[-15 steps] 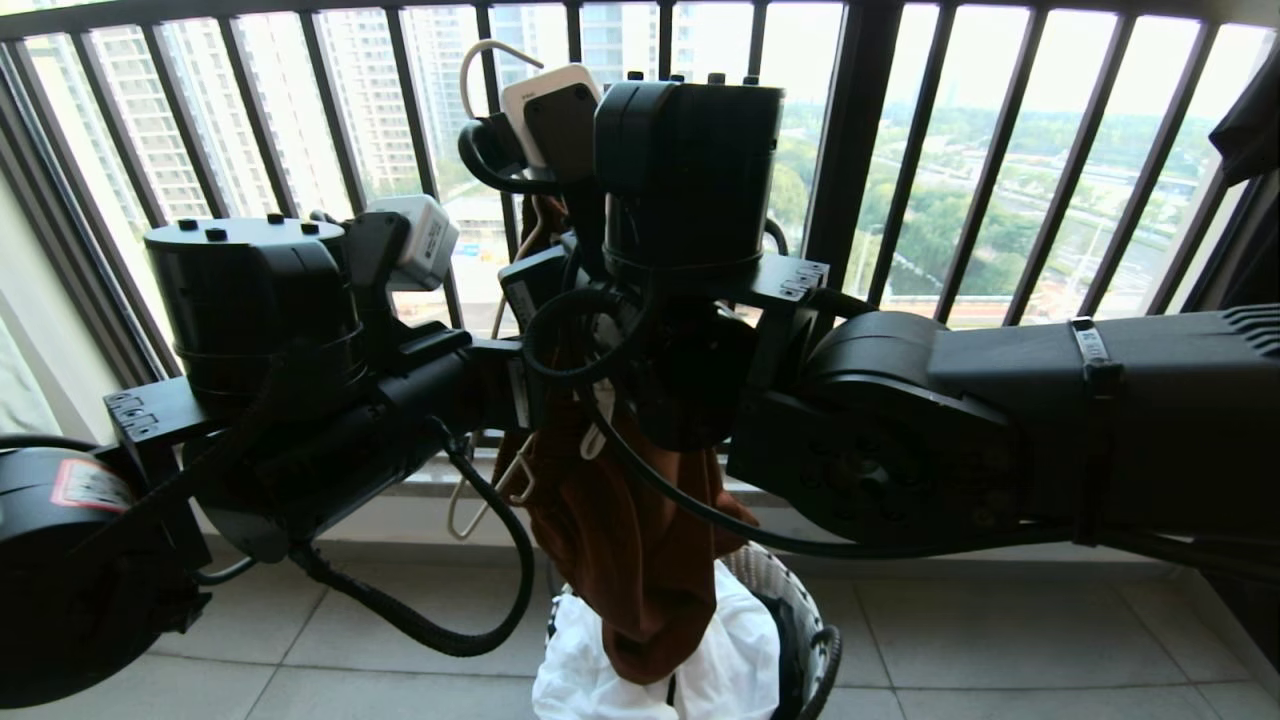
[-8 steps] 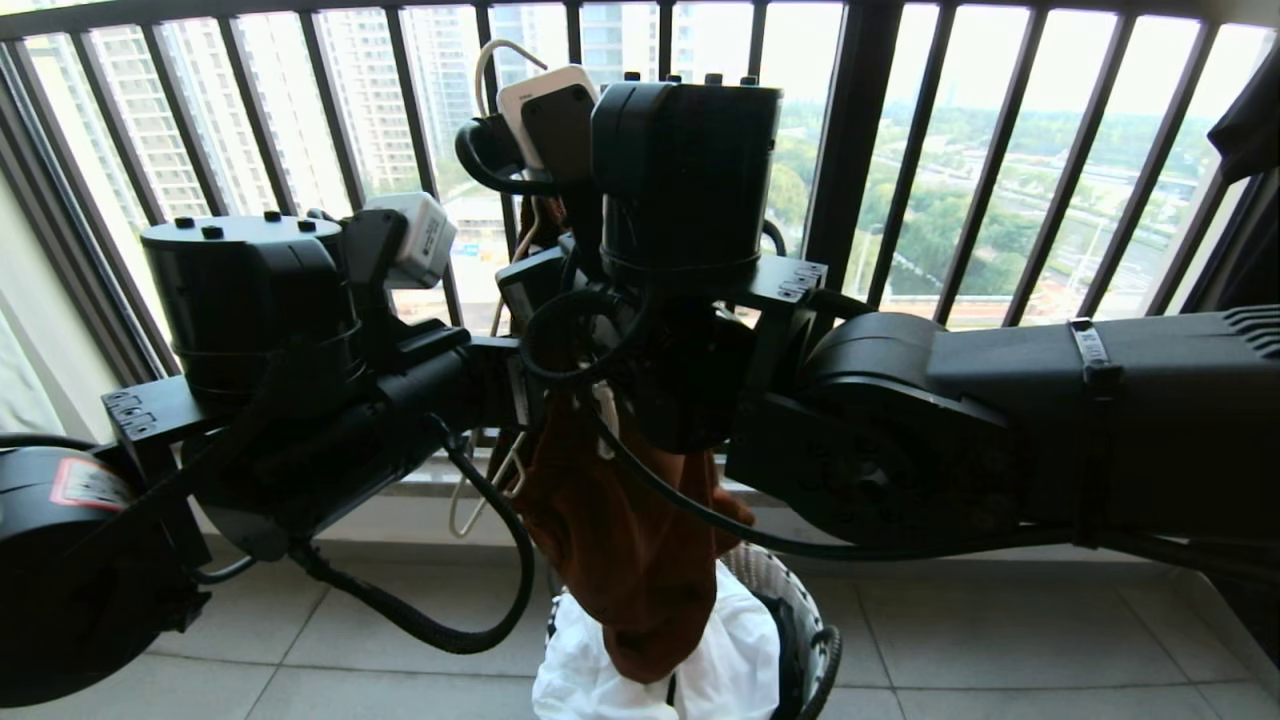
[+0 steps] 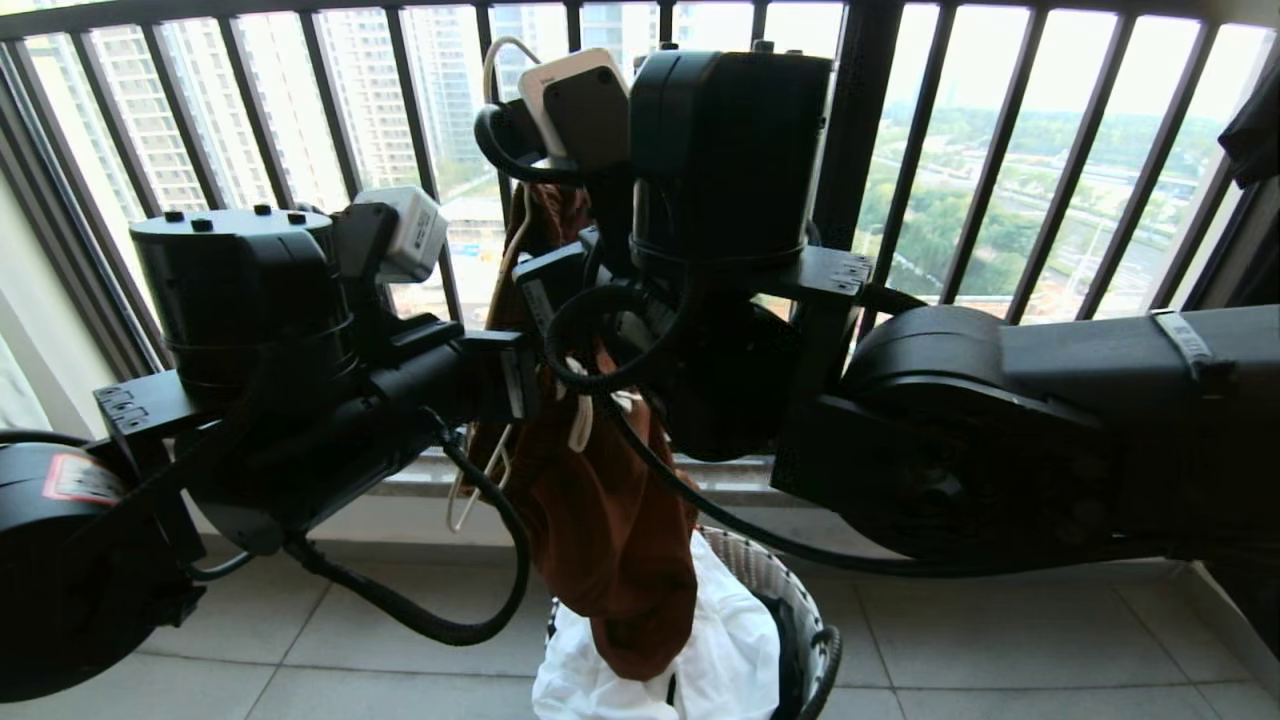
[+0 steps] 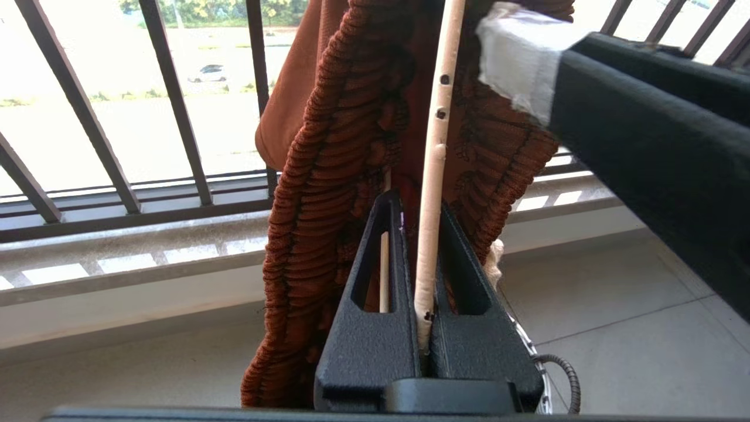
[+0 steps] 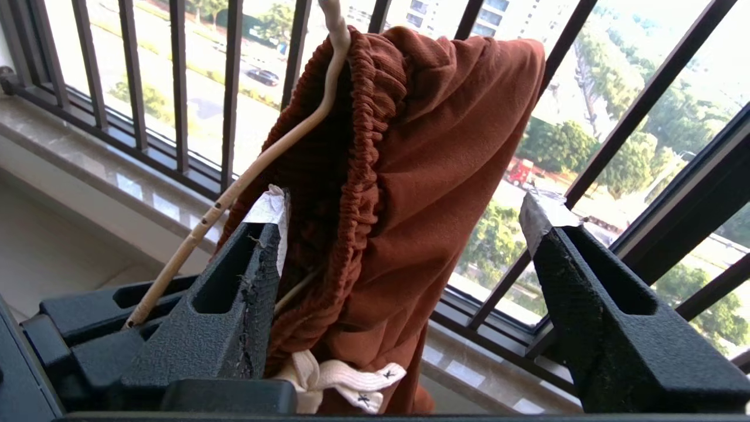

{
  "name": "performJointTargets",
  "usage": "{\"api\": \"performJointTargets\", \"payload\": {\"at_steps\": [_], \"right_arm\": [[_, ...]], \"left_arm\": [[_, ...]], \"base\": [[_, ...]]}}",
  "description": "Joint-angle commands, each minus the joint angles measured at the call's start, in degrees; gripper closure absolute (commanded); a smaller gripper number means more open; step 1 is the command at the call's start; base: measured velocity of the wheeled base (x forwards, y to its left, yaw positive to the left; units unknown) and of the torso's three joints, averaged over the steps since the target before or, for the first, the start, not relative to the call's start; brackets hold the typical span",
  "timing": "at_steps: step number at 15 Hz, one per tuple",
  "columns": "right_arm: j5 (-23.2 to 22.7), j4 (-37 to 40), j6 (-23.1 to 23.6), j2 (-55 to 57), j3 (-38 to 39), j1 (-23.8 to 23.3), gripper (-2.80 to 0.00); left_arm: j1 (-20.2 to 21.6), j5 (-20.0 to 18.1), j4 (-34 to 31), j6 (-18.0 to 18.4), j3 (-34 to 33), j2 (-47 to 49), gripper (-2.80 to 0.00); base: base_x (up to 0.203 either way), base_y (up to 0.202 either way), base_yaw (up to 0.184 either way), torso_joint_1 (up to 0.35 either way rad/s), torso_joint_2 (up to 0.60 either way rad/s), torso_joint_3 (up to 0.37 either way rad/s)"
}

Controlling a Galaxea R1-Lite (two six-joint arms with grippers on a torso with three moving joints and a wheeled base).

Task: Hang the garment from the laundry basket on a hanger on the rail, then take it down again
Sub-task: Hang the clothes on the clothes rack

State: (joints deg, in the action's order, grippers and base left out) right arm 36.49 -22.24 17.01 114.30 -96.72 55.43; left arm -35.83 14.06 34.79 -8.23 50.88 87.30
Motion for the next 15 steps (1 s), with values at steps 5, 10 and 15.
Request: {"api": "performJointTargets", "payload": {"at_steps": [5, 10, 15], "right_arm": [[1.27, -0.18, 0.04, -11.05, 9.59, -0.09, 0.00], [1.67, 0.33, 0.30, -12.90, 10.82, -5.05, 0.00], [1.70, 2.27, 1.07, -14.24, 9.92, -8.88, 0.00]], "left_arm": [[0.06, 0.02, 0.92, -0.38, -0.10, -0.48, 0.00], [0.76, -9.70, 1.78, -7.34, -1.10, -4.47, 0.00], [1.73, -14.34, 1.86, -9.03, -2.68, -5.23, 0.00]], "base": [[0.000, 0.000, 0.000, 0.000, 0.00, 0.000], [0.000, 0.000, 0.000, 0.000, 0.00, 0.000], [0.000, 0.000, 0.000, 0.000, 0.00, 0.000]]}}
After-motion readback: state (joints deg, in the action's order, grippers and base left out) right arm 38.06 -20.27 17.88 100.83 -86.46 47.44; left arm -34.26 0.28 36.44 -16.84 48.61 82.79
